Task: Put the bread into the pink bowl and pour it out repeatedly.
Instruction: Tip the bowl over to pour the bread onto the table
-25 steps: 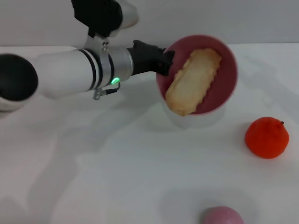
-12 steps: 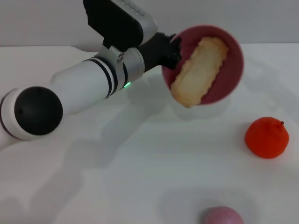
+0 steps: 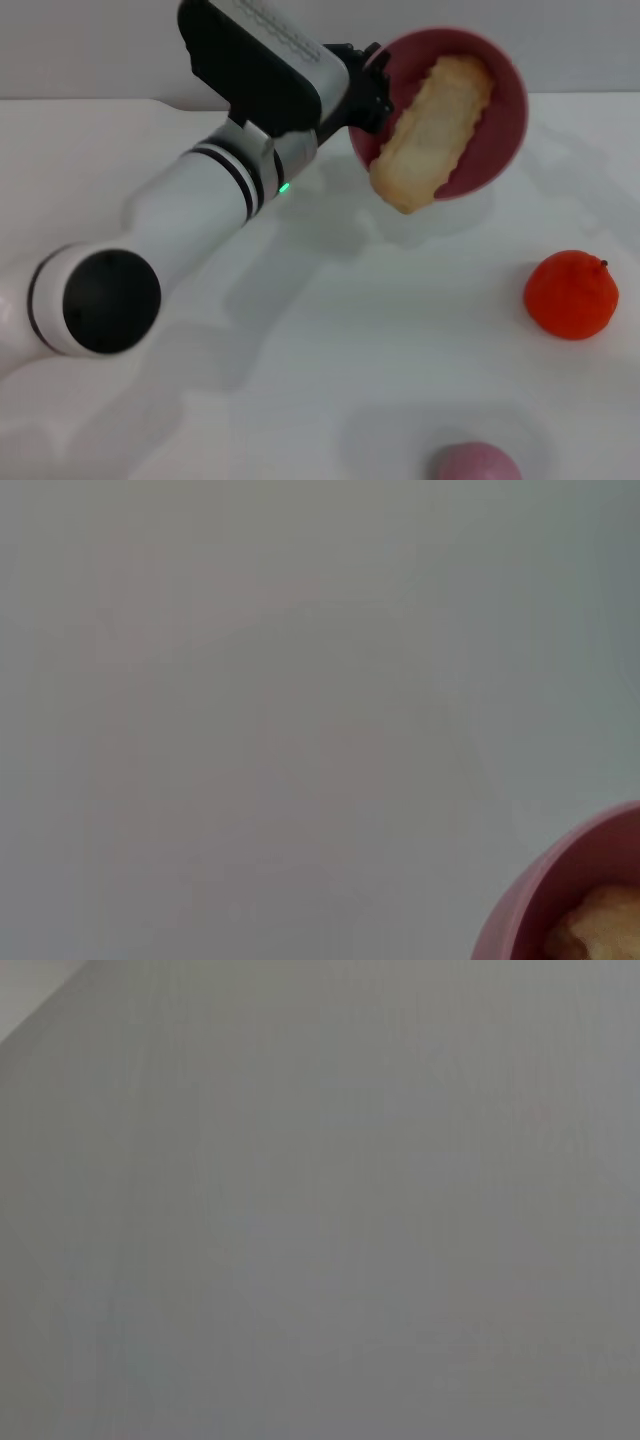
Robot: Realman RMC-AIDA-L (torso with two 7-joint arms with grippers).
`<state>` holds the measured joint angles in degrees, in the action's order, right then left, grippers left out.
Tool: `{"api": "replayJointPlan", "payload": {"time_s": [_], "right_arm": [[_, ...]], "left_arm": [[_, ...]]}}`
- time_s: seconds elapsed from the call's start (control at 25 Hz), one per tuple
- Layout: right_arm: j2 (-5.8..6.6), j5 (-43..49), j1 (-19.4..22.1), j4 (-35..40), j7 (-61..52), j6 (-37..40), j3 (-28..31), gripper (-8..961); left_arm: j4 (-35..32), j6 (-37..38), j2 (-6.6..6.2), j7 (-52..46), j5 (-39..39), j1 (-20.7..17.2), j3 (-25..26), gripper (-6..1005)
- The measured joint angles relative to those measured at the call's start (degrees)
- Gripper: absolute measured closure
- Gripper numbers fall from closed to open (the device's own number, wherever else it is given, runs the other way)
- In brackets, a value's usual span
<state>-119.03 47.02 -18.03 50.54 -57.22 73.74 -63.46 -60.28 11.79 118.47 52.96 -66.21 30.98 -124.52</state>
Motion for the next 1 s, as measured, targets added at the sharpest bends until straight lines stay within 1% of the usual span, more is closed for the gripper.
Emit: {"api": "replayJointPlan", "payload": {"time_s": [0.08,0.28,0.52,0.72,1.0], "right_arm": [[0.08,0.0,0.0,0.0,0.0,0.0,0.0,507],[0.20,0.0,0.0,0.7,0.0,-0.4,0.1,507],[0.20,0.0,0.0,1.1,0.2,-0.5,0.1,507],[0.20,0.0,-0.2,1.1,0.4,-0.6,0.1,507],[0.20,0.0,-0.4,1.1,0.6,-0.6,0.1,508]], "left_arm": [[0.2,2.2,0.01,0.0,0.7,0.0,-1.8,953],[0.7,5.9,0.18,-0.2,4.1,-0.2,-4.3,953],[1.3,11.7,0.06,-0.1,4.9,-0.2,-8.1,954],[1.7,16.2,0.12,-0.6,8.0,-1.1,-10.1,954],[2.4,20.8,0.17,-0.7,8.7,-1.4,-11.9,953]]}}
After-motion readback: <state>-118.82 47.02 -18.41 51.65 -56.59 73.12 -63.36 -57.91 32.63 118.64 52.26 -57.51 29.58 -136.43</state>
